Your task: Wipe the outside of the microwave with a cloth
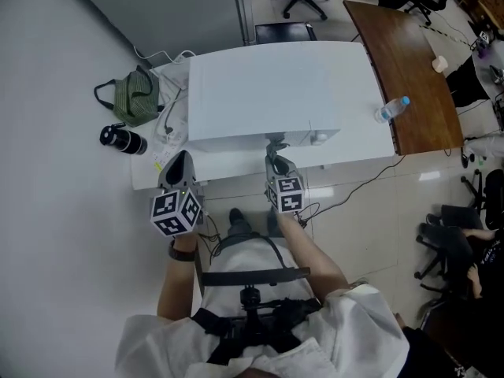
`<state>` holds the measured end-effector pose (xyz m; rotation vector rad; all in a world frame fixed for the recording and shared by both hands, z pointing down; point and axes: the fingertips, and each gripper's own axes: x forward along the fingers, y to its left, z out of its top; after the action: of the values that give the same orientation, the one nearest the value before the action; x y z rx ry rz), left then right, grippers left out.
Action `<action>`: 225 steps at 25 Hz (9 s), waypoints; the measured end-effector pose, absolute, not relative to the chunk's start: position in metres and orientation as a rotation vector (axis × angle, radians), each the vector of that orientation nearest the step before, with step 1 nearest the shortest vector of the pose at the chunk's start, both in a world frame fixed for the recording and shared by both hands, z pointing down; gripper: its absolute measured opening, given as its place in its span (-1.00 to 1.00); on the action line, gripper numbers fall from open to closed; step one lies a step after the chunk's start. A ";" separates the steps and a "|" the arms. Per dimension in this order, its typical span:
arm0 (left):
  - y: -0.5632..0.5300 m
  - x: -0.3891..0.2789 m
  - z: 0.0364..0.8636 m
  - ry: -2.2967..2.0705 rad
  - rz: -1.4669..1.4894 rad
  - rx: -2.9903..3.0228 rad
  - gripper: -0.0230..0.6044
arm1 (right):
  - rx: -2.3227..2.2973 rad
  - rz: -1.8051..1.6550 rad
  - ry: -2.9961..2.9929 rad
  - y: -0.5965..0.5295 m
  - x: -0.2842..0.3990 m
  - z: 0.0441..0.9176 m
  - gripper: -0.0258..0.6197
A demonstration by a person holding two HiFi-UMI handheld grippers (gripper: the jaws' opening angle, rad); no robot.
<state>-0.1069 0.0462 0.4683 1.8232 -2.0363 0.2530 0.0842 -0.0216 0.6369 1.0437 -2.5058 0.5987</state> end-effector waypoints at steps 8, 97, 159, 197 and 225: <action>0.090 -0.182 0.470 -2.050 0.246 1.822 -0.86 | 0.469 0.417 -2.599 0.071 -0.123 0.644 -0.87; 0.088 -0.233 0.495 -2.122 0.078 1.639 -0.86 | 0.376 -0.296 -2.439 -0.027 -0.062 0.463 -0.87; 0.090 -0.554 0.564 -2.238 0.006 1.351 -0.86 | -0.645 -0.554 -0.648 -0.083 -0.375 0.746 -0.87; 0.059 -0.516 0.551 -2.122 0.040 1.583 -0.86 | -0.671 -0.255 -1.400 0.018 -0.357 0.626 -0.87; 0.008 -0.430 0.491 -2.061 0.140 1.866 -0.86 | 0.263 -0.550 -1.897 -0.246 -0.323 0.481 -0.87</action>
<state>-0.4302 0.0077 0.4908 1.8664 -2.0614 0.1402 -0.3227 -0.2463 0.4811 0.2633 -1.8969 -0.5505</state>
